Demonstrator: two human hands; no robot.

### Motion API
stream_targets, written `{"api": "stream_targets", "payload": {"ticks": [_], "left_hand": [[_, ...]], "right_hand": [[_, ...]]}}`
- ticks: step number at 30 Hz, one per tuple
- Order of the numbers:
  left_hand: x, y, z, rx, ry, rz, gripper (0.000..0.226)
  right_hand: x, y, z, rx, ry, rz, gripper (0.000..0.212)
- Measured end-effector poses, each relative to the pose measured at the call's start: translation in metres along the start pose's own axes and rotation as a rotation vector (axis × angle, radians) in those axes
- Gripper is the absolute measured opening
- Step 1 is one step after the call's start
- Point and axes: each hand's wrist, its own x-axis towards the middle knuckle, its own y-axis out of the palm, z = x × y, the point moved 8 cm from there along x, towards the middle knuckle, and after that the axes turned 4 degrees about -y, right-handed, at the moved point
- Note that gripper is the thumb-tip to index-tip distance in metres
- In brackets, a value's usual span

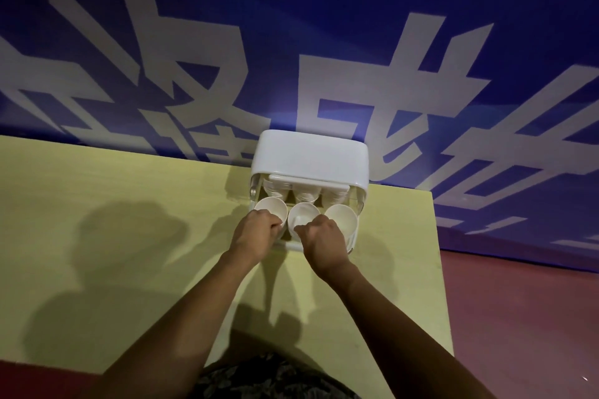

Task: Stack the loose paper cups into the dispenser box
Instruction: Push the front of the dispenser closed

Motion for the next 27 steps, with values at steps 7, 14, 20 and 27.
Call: {"api": "stream_targets", "payload": {"ticks": [7,14,20,27], "left_hand": [[-0.006,-0.027,0.002,-0.151,0.042,-0.226,0.009],[0.018,-0.078,0.007,-0.292,-0.073,-0.472,0.027],[0.058,-0.047,0.025,-0.526,-0.369,-0.129,0.058],[0.052,-0.031,0.041,-0.644,-0.437,-0.058,0.051]], "right_hand": [[-0.004,-0.024,-0.014,0.309,0.022,-0.237,0.022],[-0.008,-0.059,-0.105,0.562,0.485,-0.524,0.035],[0.0,-0.01,-0.124,1.072,0.827,-0.185,0.059],[-0.006,0.001,-0.115,1.154,0.859,-0.221,0.062]]}}
